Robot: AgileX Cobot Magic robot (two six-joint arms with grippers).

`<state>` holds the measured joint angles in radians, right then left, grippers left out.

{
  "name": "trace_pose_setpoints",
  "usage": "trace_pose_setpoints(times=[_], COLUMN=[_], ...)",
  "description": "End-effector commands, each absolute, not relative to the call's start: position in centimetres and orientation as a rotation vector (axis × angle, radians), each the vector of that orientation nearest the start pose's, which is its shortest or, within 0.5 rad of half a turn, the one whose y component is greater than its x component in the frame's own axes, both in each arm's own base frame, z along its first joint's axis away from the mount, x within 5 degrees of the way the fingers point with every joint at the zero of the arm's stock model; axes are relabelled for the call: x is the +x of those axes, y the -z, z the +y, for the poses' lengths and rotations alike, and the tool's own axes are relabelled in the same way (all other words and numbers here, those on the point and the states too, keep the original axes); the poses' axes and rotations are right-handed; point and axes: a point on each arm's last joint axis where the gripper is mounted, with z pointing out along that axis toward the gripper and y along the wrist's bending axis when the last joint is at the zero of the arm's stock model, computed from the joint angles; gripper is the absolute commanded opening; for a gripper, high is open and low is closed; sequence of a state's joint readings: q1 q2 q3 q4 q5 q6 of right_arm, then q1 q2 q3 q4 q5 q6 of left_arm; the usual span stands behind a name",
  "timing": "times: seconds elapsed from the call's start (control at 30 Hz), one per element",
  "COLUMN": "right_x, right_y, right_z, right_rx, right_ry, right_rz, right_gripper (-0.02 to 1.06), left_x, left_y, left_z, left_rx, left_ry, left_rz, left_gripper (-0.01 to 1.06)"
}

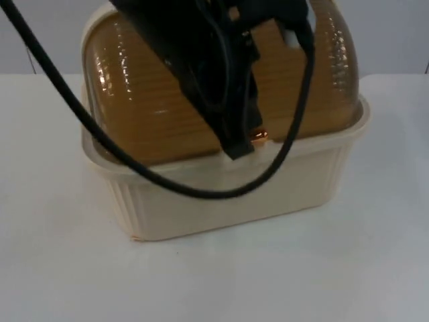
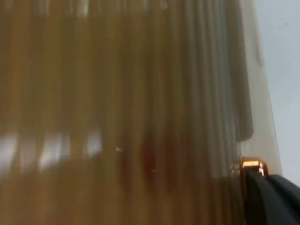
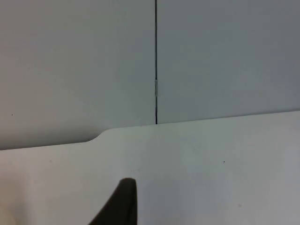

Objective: Open the box lid with the left hand, place the block into the box with the right hand, then close the box lid with the left hand.

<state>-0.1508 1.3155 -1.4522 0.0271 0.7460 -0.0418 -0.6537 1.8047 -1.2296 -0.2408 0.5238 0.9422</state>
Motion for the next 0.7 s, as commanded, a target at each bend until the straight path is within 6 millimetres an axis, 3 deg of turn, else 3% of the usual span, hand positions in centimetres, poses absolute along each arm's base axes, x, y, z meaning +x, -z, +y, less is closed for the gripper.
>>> trace_pose_setpoints(times=[0.0,0.13,0.3,0.4,0.43,0.57,0.67], right_x=[28.0,28.0,28.0,28.0,28.0,28.0,28.0], right_y=[-43.7,-43.8,-43.8,-43.8,-43.8,-43.8,-43.8], right_z=[-4.2,-4.2,-4.2,-4.2,-4.2,-4.2,-4.2], right_rx=[0.129,0.128,0.128,0.128,0.128,0.129,0.129], right_ry=[0.083,0.085,0.086,0.086,0.086,0.083,0.084], right_rz=[2.088,2.086,2.082,2.082,2.082,2.082,2.08], right_gripper=[1.05,1.05,1.05,1.05,1.05,1.05,1.05], left_x=[29.3,27.5,25.5,24.1,24.1,22.8,22.5], left_y=[-20.5,-20.4,-23.2,-26.4,-26.4,-32.1,-34.5], left_z=[-24.4,-25.0,-26.1,-26.4,-26.4,-24.7,-23.3], left_rx=[1.671,1.693,1.629,1.538,1.538,1.333,1.245], left_ry=[0.062,0.059,0.116,0.152,0.152,0.188,0.177], left_rz=[1.894,1.833,1.743,1.664,1.664,1.547,1.49], left_gripper=[0.0,0.0,0.0,0.0,0.0,0.0,0.0])
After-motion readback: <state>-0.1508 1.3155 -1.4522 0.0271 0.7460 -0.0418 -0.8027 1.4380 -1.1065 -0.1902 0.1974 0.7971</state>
